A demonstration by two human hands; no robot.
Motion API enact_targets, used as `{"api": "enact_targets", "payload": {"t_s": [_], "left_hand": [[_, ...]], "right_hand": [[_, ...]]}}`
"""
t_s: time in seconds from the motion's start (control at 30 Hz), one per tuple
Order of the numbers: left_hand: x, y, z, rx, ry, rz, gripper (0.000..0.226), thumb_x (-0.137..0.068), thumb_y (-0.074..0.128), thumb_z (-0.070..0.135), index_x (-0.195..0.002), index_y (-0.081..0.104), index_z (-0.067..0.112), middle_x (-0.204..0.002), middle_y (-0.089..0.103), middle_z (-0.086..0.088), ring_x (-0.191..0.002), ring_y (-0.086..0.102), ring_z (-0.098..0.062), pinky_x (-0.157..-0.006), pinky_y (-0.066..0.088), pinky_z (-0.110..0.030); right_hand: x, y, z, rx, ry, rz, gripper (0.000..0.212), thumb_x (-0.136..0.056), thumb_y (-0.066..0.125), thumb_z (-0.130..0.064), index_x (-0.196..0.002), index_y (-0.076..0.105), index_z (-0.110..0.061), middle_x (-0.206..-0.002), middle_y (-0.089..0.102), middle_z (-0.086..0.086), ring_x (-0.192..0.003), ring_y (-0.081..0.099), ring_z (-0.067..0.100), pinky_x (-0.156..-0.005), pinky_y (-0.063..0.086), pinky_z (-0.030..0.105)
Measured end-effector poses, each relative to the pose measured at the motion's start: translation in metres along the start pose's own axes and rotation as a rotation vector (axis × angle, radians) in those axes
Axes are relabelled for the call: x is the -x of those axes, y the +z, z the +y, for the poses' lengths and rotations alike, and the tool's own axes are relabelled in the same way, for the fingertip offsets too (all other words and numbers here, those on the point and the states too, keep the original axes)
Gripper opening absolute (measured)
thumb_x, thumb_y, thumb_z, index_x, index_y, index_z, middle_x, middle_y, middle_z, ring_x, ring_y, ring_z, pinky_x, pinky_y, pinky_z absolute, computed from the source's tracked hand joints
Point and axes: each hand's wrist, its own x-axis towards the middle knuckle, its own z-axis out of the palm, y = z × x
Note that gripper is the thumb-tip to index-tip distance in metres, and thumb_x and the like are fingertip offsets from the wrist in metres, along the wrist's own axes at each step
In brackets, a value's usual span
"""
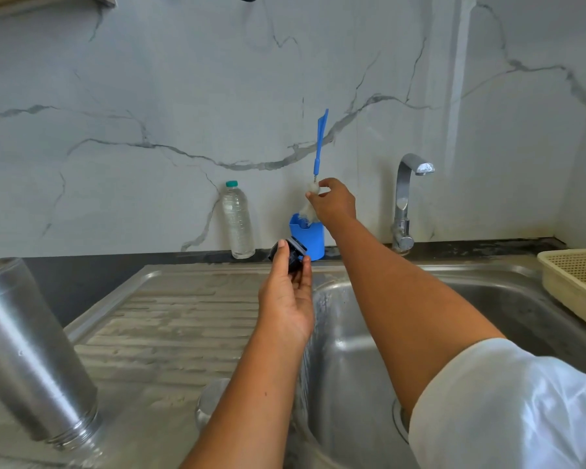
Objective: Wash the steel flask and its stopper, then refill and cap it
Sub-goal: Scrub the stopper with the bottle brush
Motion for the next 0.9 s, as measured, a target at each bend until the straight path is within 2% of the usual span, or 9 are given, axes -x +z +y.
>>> {"api": "enact_targets", "payload": {"t_s": [0.1,0.27,0.33,0.47,0.53,0.6,0.7,0.8,0.9], "left_hand": [[0.0015,0.0008,0.0003,-0.007,-0.006,-0.006,0.033,-0.091,0.08,0.025,-0.114,0.069,0.004,-0.117,0.071,-0.015,-0.112,0.069,-0.02,-0.086,0.062,-0.027],[0.0033,0.0009,0.0014,-0.002,-0.009,0.002,0.036,-0.09,0.08,0.025,-0.117,0.068,0.003,-0.118,0.07,-0.016,-0.112,0.069,-0.021,-0.087,0.062,-0.027],[0.0033,0.0012,0.0015,-0.001,-0.009,0.005,0.038,-0.09,0.08,0.025,-0.119,0.068,0.003,-0.119,0.07,-0.016,-0.112,0.069,-0.021,-0.084,0.063,-0.027],[0.0035,0.0008,0.0016,-0.004,-0.007,0.012,0.041,-0.09,0.081,0.025,-0.122,0.067,0.003,-0.12,0.07,-0.016,-0.112,0.069,-0.021,-0.082,0.063,-0.026],[0.0032,0.0005,0.0019,-0.006,-0.011,0.009,0.042,-0.089,0.081,0.025,-0.122,0.068,0.003,-0.12,0.07,-0.016,-0.112,0.068,-0.021,-0.081,0.063,-0.025],[0.003,0.0008,0.0017,-0.007,-0.014,0.012,0.042,-0.089,0.081,0.025,-0.122,0.068,0.003,-0.119,0.069,-0.016,-0.113,0.068,-0.021,-0.083,0.062,-0.026],[0.0021,0.0002,0.0017,-0.005,-0.017,0.016,0.041,-0.089,0.081,0.024,-0.121,0.068,0.003,-0.119,0.069,-0.016,-0.113,0.068,-0.021,-0.083,0.062,-0.026],[0.0018,-0.0007,0.0012,-0.006,-0.019,0.015,0.04,-0.09,0.081,0.025,-0.12,0.068,0.003,-0.118,0.07,-0.016,-0.111,0.069,-0.02,-0.08,0.063,-0.025],[0.0019,-0.0002,0.0013,-0.002,-0.02,0.016,0.04,-0.09,0.08,0.026,-0.121,0.067,0.004,-0.117,0.07,-0.015,-0.107,0.069,-0.019,-0.077,0.064,-0.025]], "right_hand": [[-0.0019,0.0014,-0.0005,0.082,0.002,0.028,0.027,-0.1,0.062,-0.03,-0.125,0.057,-0.02,-0.108,0.067,0.005,-0.076,0.06,0.013,-0.06,0.049,0.027],[-0.003,-0.0003,-0.0027,0.122,-0.008,0.083,0.014,-0.098,0.057,-0.022,-0.11,0.057,-0.014,-0.094,0.059,0.003,-0.081,0.06,0.022,-0.071,0.055,0.037],[-0.0035,-0.0007,-0.0029,0.108,-0.006,0.109,0.016,-0.098,0.058,-0.023,-0.109,0.057,-0.012,-0.094,0.059,0.004,-0.08,0.059,0.021,-0.068,0.053,0.035],[-0.0042,-0.0012,-0.0016,0.086,-0.009,0.065,0.025,-0.099,0.056,-0.02,-0.122,0.051,-0.012,-0.097,0.06,0.007,-0.073,0.055,0.017,-0.062,0.048,0.032],[-0.0042,-0.0007,-0.0013,0.079,-0.053,0.005,0.037,-0.1,0.053,-0.017,-0.136,0.046,-0.02,-0.097,0.061,0.009,-0.072,0.057,0.019,-0.062,0.05,0.032],[-0.0056,0.0006,-0.0011,0.096,-0.094,-0.026,0.042,-0.1,0.049,-0.015,-0.141,0.05,-0.025,-0.105,0.061,0.014,-0.074,0.057,0.021,-0.061,0.049,0.03],[-0.0055,0.0017,-0.0035,0.109,-0.073,-0.027,0.035,-0.099,0.051,-0.02,-0.133,0.057,-0.024,-0.113,0.059,0.013,-0.073,0.055,0.016,-0.058,0.046,0.028],[-0.0023,-0.0003,-0.006,0.127,-0.047,-0.03,0.029,-0.096,0.056,-0.035,-0.124,0.056,-0.025,-0.1,0.062,0.004,-0.082,0.061,0.022,-0.069,0.052,0.033],[-0.0008,-0.0022,-0.0085,0.194,-0.066,0.063,0.022,-0.103,0.052,-0.044,-0.111,0.055,-0.024,-0.095,0.066,0.0,-0.078,0.061,0.02,-0.064,0.045,0.03]]}}
